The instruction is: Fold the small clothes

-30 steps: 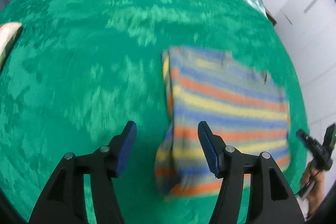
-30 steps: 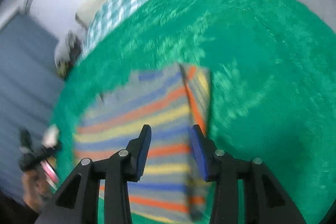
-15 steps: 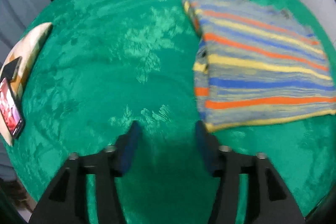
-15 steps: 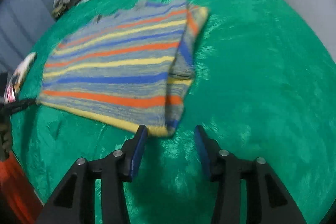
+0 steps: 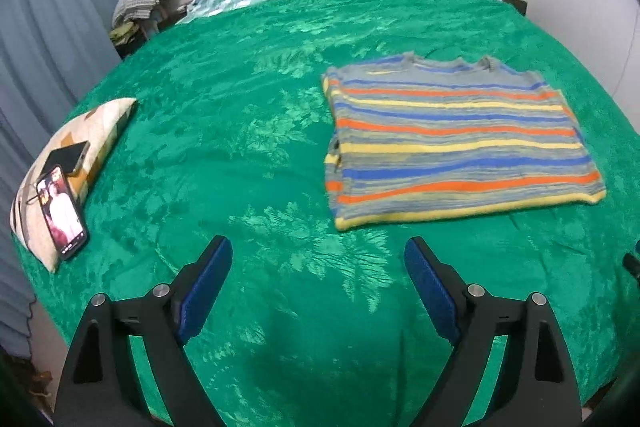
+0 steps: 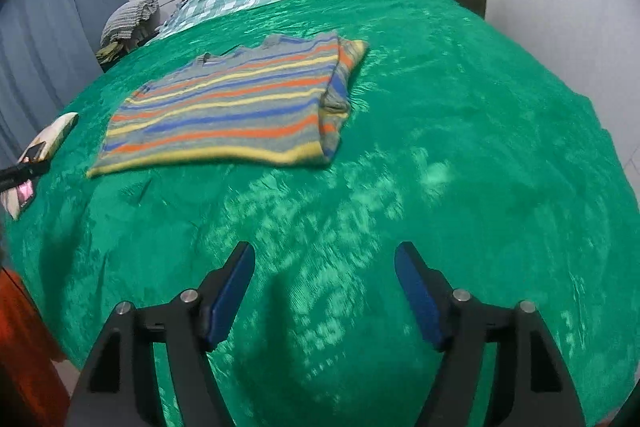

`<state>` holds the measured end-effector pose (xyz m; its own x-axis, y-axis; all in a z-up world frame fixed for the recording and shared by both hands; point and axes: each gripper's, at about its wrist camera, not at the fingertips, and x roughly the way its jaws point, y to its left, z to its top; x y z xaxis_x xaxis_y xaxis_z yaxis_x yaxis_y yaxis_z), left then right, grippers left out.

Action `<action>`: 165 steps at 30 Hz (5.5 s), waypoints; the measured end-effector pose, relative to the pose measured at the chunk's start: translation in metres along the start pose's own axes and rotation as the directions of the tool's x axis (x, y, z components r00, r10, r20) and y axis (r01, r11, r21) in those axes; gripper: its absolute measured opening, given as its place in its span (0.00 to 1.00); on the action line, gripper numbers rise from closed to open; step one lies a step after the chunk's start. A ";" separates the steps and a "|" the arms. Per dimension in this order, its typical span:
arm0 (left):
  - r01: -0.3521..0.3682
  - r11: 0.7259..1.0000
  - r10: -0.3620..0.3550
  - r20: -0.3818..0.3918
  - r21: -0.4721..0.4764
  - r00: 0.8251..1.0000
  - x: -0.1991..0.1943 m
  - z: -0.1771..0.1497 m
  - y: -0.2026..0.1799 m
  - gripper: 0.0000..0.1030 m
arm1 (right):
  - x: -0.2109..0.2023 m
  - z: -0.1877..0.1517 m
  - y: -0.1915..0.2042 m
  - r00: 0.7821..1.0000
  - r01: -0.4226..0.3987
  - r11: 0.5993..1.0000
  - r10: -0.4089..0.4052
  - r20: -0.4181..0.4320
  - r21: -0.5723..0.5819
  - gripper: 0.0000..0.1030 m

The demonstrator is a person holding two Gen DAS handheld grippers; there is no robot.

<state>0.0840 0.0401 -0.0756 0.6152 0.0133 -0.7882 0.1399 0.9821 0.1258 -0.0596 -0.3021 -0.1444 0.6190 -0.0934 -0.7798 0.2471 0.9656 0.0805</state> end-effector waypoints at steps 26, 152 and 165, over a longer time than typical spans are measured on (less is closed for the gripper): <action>0.071 0.997 -0.072 -0.073 -0.011 0.995 0.051 -0.084 -0.031 0.99 | 0.007 -0.011 0.035 0.977 0.201 0.969 -0.209 -0.041 -0.146 0.90; 0.219 0.956 -0.256 -0.189 -0.197 0.948 0.196 0.111 0.047 0.64 | 0.214 0.219 0.212 0.863 -0.473 0.868 0.422 -0.278 -0.151 0.50; 0.331 0.917 -0.361 -0.108 -0.224 0.926 0.111 0.050 0.068 0.77 | 0.132 0.164 0.221 0.880 -0.468 0.839 0.415 -0.230 -0.277 0.50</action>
<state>0.2001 0.0993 -0.1242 0.4356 -0.3221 -0.8405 0.1584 0.9466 -0.2806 0.1985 -0.1403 -0.1276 0.4761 0.3742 -0.7958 -0.2883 0.9214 0.2607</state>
